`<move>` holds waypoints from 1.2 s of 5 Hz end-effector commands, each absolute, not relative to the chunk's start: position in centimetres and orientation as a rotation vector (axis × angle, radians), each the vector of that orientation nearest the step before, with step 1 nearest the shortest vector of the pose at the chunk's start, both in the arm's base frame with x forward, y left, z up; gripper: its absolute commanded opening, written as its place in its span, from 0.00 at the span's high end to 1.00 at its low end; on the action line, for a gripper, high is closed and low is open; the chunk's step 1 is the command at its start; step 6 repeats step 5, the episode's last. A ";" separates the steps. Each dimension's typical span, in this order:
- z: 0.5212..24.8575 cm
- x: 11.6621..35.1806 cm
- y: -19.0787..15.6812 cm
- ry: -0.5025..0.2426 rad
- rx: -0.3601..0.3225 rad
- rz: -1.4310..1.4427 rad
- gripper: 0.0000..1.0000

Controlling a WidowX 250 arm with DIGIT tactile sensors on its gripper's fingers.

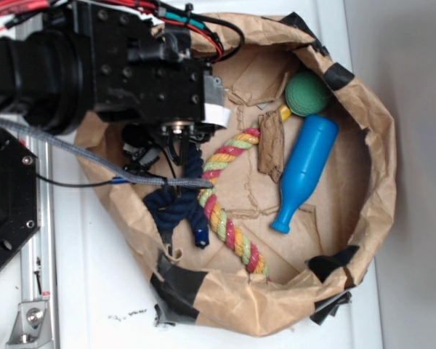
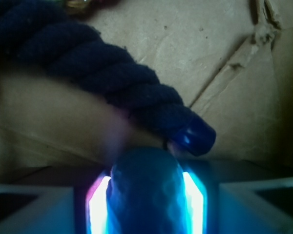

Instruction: Grab the blue ball.

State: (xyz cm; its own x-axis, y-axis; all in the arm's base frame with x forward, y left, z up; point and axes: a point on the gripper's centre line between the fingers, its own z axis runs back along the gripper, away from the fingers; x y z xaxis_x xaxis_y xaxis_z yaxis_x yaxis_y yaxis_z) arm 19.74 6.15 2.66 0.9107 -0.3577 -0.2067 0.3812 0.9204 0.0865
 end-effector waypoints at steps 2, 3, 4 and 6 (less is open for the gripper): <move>12.8 23.9 3.0 -0.076 0.065 -0.176 1.00; 15.8 25.8 1.6 -0.158 0.106 0.036 1.00; 17.0 27.1 0.4 -0.206 0.074 0.066 1.00; 16.6 27.0 0.5 -0.178 0.080 0.073 1.00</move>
